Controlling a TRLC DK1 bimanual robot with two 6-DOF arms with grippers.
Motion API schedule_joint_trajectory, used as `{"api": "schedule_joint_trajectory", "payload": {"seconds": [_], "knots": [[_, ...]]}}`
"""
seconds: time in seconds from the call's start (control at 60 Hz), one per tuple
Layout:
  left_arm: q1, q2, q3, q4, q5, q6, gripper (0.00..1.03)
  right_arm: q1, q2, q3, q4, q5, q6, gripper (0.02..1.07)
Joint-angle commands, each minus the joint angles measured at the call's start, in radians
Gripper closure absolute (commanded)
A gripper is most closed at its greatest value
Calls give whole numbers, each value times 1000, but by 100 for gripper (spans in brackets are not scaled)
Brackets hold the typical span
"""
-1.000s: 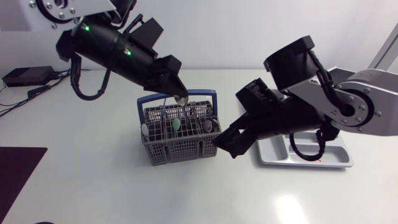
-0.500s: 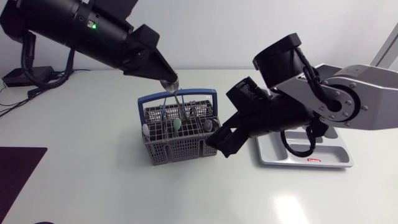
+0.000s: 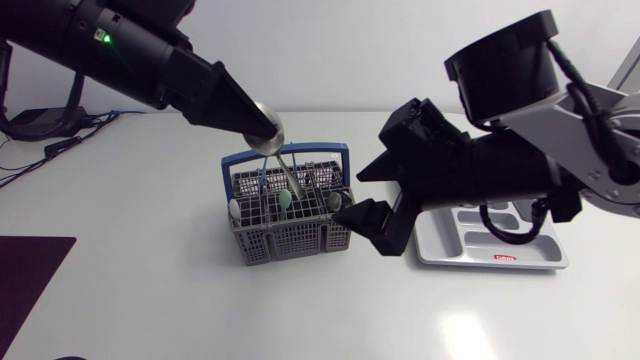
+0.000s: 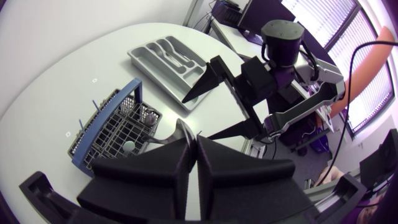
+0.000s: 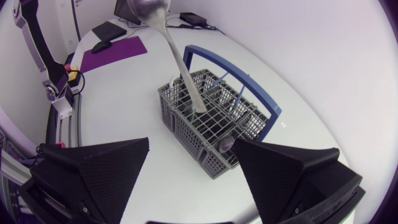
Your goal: Unload the cutlery basket into the drawer organizer.
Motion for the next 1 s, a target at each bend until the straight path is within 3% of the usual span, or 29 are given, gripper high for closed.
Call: {"api": "schedule_joint_trajectory", "payload": {"seconds": [0.0,0.4,0.733,0.983], "knots": [[-20,-13,45,-15,37,74,100,-10,-37,-39,0,-1,-62,7],[-177,59,93,-64,48,168,100,-144,-181,-98,-115,-224,-191,7],[-276,134,104,-95,66,270,100,-158,-187,-130,-150,-334,-286,8],[-302,190,160,-156,109,322,100,-143,-168,-145,-165,-368,-345,24]]}}
